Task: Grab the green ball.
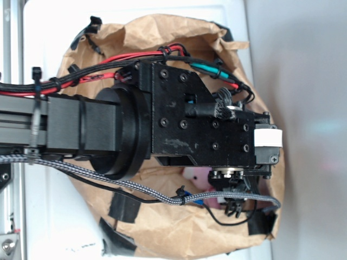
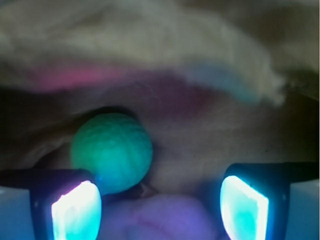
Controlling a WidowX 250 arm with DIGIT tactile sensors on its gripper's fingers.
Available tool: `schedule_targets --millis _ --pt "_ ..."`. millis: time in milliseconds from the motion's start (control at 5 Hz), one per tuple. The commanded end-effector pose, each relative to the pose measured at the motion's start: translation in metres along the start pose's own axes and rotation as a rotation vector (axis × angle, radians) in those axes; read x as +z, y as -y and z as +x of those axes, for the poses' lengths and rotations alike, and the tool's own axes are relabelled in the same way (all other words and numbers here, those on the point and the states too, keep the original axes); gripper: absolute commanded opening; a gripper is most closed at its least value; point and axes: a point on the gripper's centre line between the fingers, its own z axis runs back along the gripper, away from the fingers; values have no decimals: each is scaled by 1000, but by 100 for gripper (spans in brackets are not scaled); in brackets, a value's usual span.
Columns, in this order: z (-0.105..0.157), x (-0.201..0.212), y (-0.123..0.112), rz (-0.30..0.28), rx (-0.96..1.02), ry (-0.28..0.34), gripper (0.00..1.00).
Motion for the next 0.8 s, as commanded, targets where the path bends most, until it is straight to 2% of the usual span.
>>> schedule_targets --millis 0,400,600 --pt "10 -7 10 61 -40 70 0" --pt "13 2 10 28 -42 56 0" --pt "12 14 9 -8 -40 39 0"
